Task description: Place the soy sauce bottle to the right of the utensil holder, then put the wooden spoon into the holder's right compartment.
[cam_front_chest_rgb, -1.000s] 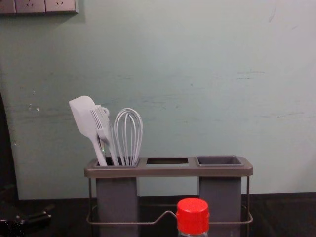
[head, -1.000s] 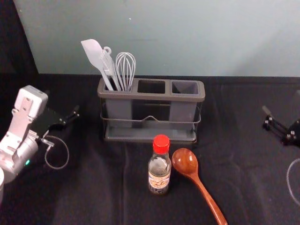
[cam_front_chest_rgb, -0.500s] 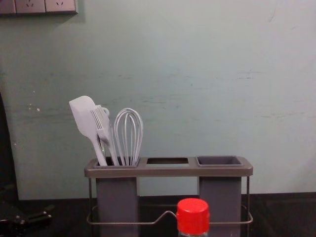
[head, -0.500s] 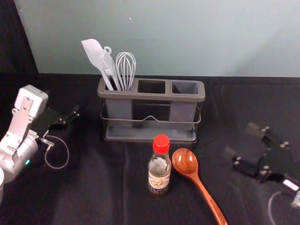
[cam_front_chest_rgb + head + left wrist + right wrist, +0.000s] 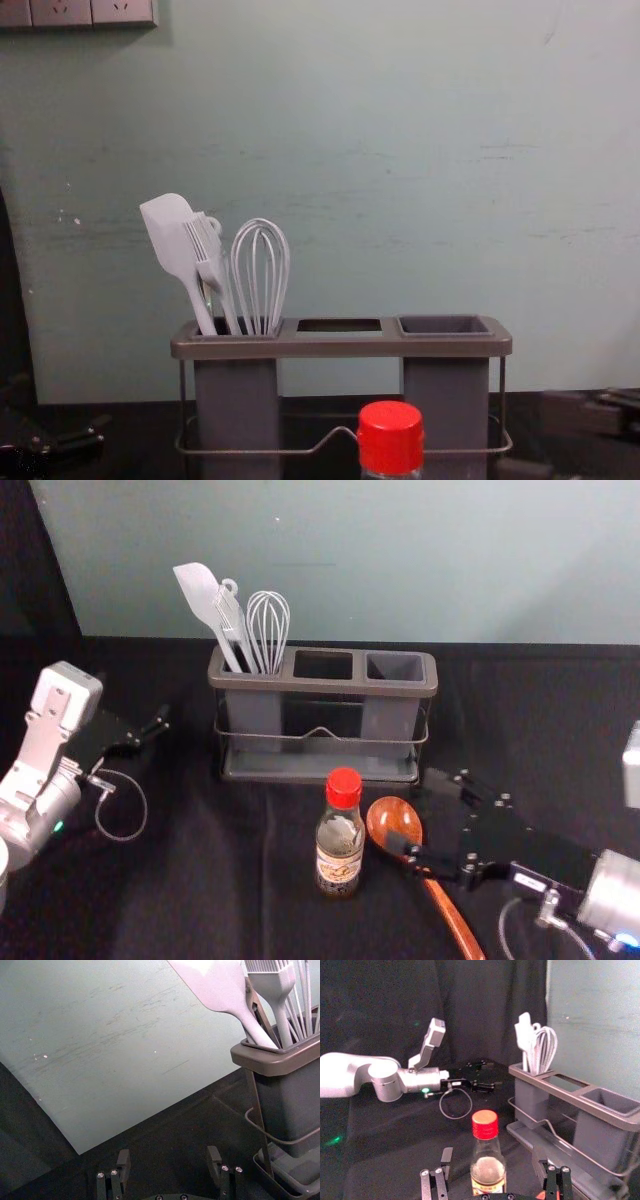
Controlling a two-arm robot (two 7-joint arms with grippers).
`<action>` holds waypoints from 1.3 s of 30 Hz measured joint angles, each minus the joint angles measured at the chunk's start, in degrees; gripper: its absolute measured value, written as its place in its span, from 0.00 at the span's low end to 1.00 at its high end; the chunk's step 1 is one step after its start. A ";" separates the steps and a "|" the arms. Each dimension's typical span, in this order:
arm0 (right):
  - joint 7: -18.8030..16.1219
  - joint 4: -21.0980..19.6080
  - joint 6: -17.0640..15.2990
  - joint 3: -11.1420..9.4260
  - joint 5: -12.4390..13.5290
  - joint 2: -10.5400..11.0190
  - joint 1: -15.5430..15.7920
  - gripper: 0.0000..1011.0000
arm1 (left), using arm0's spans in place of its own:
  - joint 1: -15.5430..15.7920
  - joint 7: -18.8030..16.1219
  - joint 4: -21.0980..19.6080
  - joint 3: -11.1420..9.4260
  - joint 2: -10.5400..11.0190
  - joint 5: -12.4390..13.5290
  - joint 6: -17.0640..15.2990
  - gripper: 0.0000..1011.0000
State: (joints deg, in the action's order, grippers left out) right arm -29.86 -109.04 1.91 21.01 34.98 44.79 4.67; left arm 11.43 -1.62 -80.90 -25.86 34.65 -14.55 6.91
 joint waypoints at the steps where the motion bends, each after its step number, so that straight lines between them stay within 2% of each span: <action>1: -0.10 0.12 -0.30 0.30 -0.25 -0.31 -0.40 0.99 | 0.00 0.00 0.00 0.00 0.00 0.00 0.00 0.99; 2: -0.10 0.12 -0.30 0.30 -0.25 -0.31 -0.40 0.99 | 0.00 0.00 0.00 0.00 0.00 0.00 0.00 0.99; 7: -1.17 1.82 -2.98 2.78 -2.37 -3.24 -3.95 0.99 | 0.00 0.00 0.00 0.00 0.00 0.00 0.00 0.99; 11: -1.36 2.73 -4.44 3.83 -2.83 -4.73 -5.80 0.99 | 0.00 0.00 0.00 0.00 0.00 0.00 0.00 0.99; 27: -0.08 4.64 -7.85 6.49 -4.55 -8.46 -10.24 0.99 | 0.00 0.00 0.00 0.00 0.00 0.00 0.00 0.99; 39: 0.06 4.71 -7.89 6.50 -4.62 -8.50 -10.28 0.98 | 0.00 0.00 0.00 0.00 0.00 0.00 0.00 0.99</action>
State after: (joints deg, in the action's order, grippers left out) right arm -29.80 -104.32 -5.98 27.51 30.36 36.29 -5.61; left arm 11.43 -1.62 -80.90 -25.86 34.65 -14.55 6.91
